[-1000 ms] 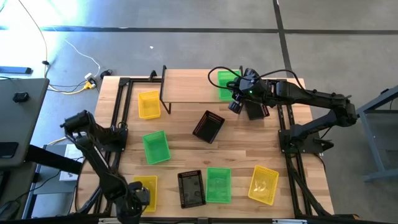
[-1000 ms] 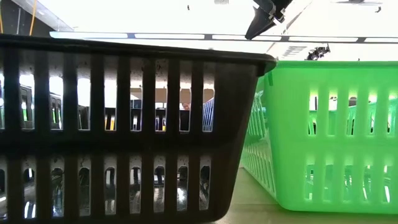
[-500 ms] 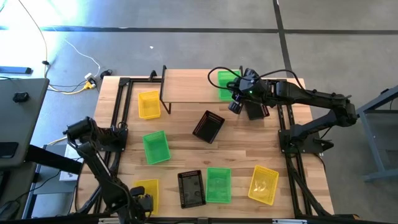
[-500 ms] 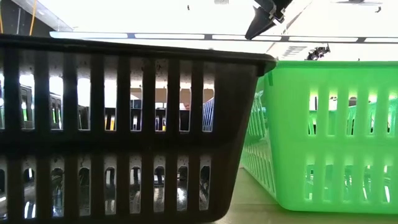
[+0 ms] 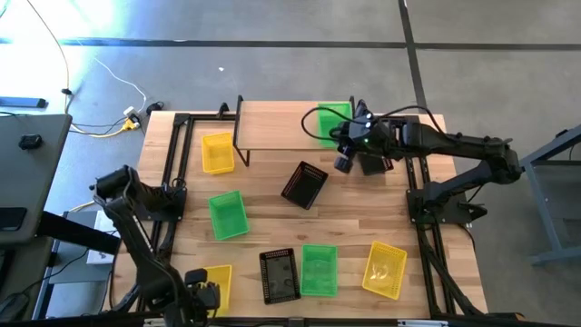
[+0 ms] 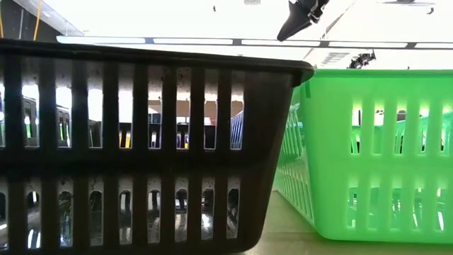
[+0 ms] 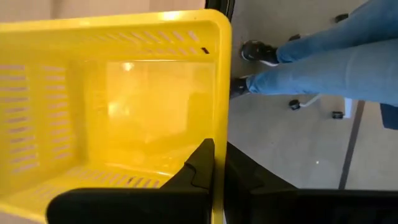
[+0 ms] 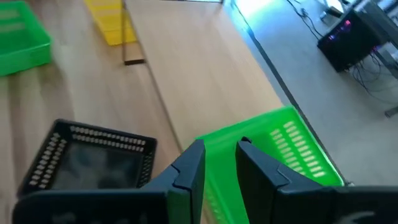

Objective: Stack baskets on shelf by color
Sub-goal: Put the bottom left yellow bin on the shelf

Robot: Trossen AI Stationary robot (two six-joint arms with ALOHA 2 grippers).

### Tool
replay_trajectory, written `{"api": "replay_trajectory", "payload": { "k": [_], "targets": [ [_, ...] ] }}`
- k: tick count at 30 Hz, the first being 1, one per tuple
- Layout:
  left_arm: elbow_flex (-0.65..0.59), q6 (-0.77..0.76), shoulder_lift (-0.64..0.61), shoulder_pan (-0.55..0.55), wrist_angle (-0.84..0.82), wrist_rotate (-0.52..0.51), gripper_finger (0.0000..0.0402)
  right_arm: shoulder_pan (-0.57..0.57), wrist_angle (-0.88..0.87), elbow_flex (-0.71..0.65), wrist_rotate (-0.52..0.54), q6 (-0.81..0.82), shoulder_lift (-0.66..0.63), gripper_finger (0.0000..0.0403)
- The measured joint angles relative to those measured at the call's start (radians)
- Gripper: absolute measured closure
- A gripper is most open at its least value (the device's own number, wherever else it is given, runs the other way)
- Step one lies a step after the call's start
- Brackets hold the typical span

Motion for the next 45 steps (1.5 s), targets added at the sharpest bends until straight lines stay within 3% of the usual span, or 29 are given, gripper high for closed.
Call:
{"api": "replay_trajectory", "payload": {
  "k": [12,23,30,45],
  "targets": [
    [0.042,0.073,-0.134,0.058,-0.158,-0.118,0.0401,0.088,0.0,0.0,0.004,0.052,0.0,0.0327],
    [0.043,0.272,-0.288,0.203,-0.358,-0.314,0.0401,0.142,0.0,0.0,0.0,0.088,0.0,0.0327],
    [0.043,0.542,-0.381,0.377,-0.435,-0.423,0.0401,0.147,0.0,0.0,0.0,0.137,0.0,0.0327],
    [0.042,1.172,-0.469,0.921,-0.435,-0.429,0.0401,0.147,0.0,0.0,0.001,0.331,0.0,0.0327]
  ]
}}
